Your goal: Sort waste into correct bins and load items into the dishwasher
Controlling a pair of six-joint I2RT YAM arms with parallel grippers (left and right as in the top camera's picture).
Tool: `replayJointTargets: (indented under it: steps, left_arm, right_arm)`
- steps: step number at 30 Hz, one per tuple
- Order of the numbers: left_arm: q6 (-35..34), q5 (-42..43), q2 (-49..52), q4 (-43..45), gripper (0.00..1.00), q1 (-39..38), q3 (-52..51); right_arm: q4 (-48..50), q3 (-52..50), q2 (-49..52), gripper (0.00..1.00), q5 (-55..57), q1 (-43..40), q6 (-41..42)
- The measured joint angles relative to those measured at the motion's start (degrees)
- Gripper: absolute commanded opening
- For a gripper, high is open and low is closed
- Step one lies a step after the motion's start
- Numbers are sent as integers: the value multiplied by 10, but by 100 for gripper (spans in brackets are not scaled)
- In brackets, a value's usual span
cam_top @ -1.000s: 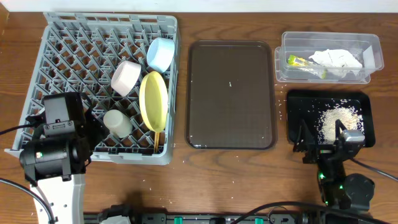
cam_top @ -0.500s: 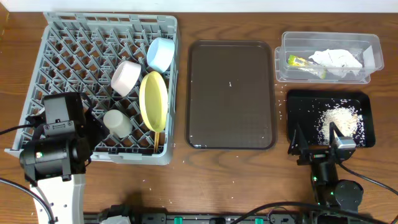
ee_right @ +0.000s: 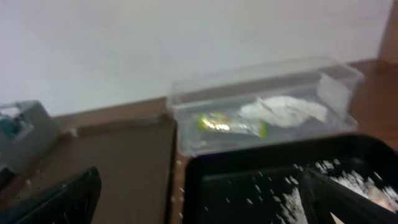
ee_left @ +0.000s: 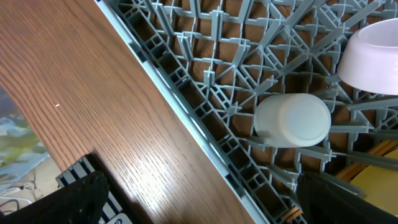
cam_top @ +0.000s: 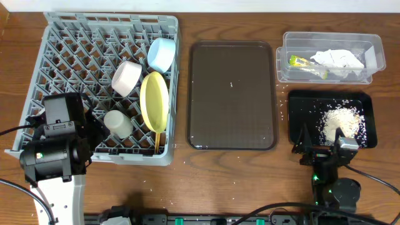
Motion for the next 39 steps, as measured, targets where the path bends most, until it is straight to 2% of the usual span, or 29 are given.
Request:
replayJointTargets:
  steps: [19,39]
  left_arm:
    - [0,0,0,0,98,0,0]
    - [0,0,0,0,98,0,0]
  right_arm:
    - [-3,-1,0,99,-2,3,-100]
    - [-3,-1,0,99,-4,3,-102]
